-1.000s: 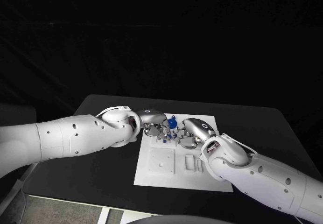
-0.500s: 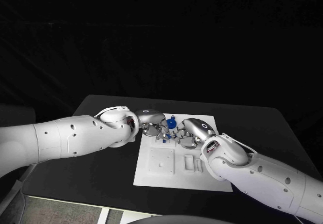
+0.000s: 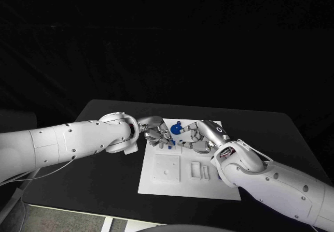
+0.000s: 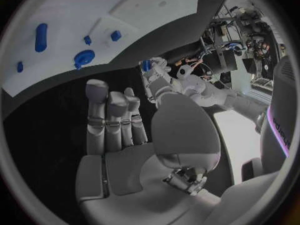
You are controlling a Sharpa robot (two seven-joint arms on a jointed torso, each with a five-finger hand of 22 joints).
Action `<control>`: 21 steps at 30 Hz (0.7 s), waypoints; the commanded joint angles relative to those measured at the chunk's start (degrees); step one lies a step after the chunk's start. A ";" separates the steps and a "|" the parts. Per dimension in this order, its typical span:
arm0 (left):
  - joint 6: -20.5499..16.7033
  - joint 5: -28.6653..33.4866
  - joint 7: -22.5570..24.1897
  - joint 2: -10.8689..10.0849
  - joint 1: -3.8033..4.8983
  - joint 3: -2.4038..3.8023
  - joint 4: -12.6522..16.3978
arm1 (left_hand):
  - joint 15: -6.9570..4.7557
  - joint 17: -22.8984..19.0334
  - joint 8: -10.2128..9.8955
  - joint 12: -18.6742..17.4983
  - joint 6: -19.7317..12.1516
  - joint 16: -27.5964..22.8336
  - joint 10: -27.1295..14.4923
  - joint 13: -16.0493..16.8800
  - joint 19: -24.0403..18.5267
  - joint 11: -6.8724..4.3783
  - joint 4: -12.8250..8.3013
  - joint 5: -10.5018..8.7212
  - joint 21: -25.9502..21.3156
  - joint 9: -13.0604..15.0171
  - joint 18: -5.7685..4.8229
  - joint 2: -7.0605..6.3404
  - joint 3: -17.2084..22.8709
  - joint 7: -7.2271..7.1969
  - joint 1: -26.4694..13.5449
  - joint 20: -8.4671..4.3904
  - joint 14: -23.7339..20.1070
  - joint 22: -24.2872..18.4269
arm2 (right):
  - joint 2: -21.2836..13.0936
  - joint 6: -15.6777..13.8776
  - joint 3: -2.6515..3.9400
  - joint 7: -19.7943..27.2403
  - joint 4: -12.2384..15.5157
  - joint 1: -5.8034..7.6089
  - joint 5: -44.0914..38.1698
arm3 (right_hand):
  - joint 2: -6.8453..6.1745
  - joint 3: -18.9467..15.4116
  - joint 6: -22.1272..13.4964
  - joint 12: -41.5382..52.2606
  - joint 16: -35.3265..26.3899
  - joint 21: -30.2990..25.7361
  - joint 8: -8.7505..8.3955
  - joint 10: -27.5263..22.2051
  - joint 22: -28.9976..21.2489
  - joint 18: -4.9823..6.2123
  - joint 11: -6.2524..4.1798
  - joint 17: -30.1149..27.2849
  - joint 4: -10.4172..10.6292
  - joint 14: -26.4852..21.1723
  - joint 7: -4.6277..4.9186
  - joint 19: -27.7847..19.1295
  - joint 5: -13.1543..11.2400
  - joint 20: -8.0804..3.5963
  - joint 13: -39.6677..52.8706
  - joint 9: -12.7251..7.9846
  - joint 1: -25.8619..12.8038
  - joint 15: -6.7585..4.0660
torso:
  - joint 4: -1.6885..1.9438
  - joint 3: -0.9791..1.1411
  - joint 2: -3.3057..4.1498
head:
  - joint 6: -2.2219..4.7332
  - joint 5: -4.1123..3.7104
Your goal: Assemble the parts on the task board
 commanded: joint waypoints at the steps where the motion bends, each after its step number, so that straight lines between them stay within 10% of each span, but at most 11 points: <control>1: 6.78 17.60 -3.26 0.05 -0.04 0.05 -0.12 | 0.00 0.14 0.41 0.60 3.68 0.38 2.74 0.20 -0.52 -0.57 -3.00 2.76 0.43 13.79 -0.85 -0.05 2.18 -2.68 -2.26 -0.11 -0.49 1.21 | -0.26 -1.87 0.03 3.49 0.41 0.00 -1.16 | 0.00 -0.22 -0.06 0.22 -0.28 -0.64 0.08 -0.56 3.13 0.49 0.10 -0.18 -0.35 -0.35 -0.03 -0.07 0.19 0.45 -0.40 -0.03 0.69 0.05 | -0.02 0.00 -0.02 | 0.02 -0.23; 5: 7.61 23.82 -4.61 0.09 -0.04 0.05 -0.31 | -0.27 0.57 0.97 2.45 4.34 1.36 2.77 0.96 -0.39 -0.98 -4.22 6.95 0.88 17.05 -0.86 -0.21 2.91 -3.11 -4.87 -0.34 -0.07 1.25 | -0.35 -1.28 0.03 3.60 0.86 0.00 -2.62 | 0.28 -0.62 -0.09 0.66 -0.30 -1.73 0.09 -1.07 3.13 0.49 0.14 -0.61 -1.23 -0.62 -0.01 0.07 0.48 0.50 -1.56 -0.03 0.74 0.10 | 0.02 0.04 0.01 | 0.22 -0.51; 8: 6.95 26.85 -5.68 0.14 -0.04 0.05 -0.32 | -0.49 1.00 2.26 3.61 2.93 2.34 2.63 1.47 -0.39 -1.24 -6.50 10.85 1.64 25.49 -0.86 -0.31 4.52 -3.49 -8.65 -0.53 -0.09 1.27 | -0.32 -0.70 0.03 3.53 1.19 0.00 -3.40 | 0.20 -0.52 -0.09 0.49 -0.45 -2.06 0.09 -1.23 3.06 0.51 0.14 -0.74 -1.41 -0.73 -0.01 -0.01 0.49 0.51 -1.78 -0.02 0.92 0.11 | 0.02 0.04 0.03 | 0.19 -0.70; 16: 3.01 29.78 -7.87 0.22 -0.04 0.05 -0.17 | -1.36 2.15 14.04 10.20 -4.95 6.31 2.32 5.17 -0.74 -2.26 -13.23 27.82 5.60 64.49 -0.86 -1.15 14.30 -4.94 -24.04 -1.42 -0.13 1.27 | -0.45 0.62 0.03 3.65 2.66 -0.01 -4.21 | 0.09 -0.74 0.08 0.45 -0.67 -2.88 0.10 -1.48 2.94 0.51 0.16 -0.99 -1.82 -0.96 -0.04 -0.18 0.85 0.54 -2.13 -0.01 0.82 0.14 | 0.05 0.01 0.02 | 0.17 -1.08; 21: 1.99 29.38 -8.39 0.19 -0.04 0.05 -0.02 | -1.67 2.27 17.59 11.52 -6.09 8.04 2.02 6.46 -1.31 -2.29 -13.48 33.21 7.15 70.57 -0.86 -1.56 16.46 -5.59 -27.18 -1.60 -0.26 1.24 | -0.98 0.96 0.03 3.63 3.56 -0.01 -4.13 | 0.15 -0.76 0.38 0.53 -0.68 -2.95 0.11 -1.49 2.93 0.51 0.10 -1.03 -1.97 -0.98 -0.13 -0.17 1.01 0.52 -2.16 0.00 0.90 0.12 | 0.01 -0.07 0.01 | 0.18 -1.20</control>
